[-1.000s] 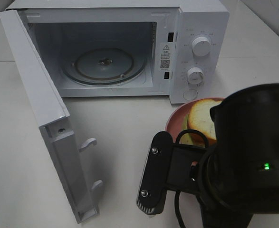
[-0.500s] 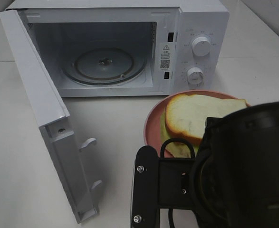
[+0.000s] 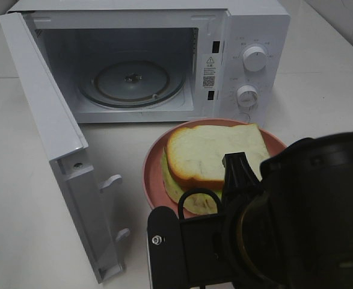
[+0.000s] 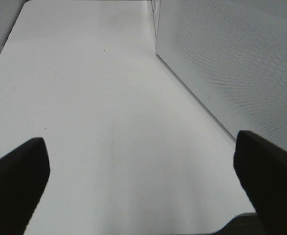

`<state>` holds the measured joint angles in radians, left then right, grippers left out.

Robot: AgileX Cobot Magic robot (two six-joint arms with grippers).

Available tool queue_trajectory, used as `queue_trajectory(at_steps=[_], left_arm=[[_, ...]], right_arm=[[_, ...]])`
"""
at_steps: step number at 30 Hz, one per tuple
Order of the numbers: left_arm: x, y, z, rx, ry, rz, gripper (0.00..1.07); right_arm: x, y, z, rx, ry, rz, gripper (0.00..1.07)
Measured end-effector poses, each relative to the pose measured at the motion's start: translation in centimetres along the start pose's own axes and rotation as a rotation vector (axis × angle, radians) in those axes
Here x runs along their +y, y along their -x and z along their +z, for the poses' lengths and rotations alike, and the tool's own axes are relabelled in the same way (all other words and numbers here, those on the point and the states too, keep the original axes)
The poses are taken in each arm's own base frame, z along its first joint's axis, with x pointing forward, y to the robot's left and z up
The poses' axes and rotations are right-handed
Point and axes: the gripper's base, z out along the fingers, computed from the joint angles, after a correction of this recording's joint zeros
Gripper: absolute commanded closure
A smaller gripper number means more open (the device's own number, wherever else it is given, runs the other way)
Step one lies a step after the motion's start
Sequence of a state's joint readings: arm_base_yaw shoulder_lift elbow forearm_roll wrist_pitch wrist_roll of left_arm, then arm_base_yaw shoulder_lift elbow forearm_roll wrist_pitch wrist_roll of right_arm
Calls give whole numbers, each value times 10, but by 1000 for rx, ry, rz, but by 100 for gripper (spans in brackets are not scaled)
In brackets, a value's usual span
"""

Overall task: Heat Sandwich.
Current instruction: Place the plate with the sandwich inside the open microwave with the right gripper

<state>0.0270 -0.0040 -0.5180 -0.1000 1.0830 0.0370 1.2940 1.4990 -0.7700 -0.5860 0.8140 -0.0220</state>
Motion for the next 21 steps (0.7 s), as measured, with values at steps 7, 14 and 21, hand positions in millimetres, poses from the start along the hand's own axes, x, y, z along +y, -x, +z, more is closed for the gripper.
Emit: queue_trajectory(at_steps=[7, 14, 21], left_arm=[[0, 0, 0, 0, 0, 0, 9], [0, 0, 0, 0, 0, 0, 9], [0, 0, 0, 0, 0, 0, 9]], right_arm=[[0, 2, 0, -20, -2, -13, 105], [-11, -2, 6, -38, -2, -24, 107], [-33, -15, 18, -35, -4, -83, 107]])
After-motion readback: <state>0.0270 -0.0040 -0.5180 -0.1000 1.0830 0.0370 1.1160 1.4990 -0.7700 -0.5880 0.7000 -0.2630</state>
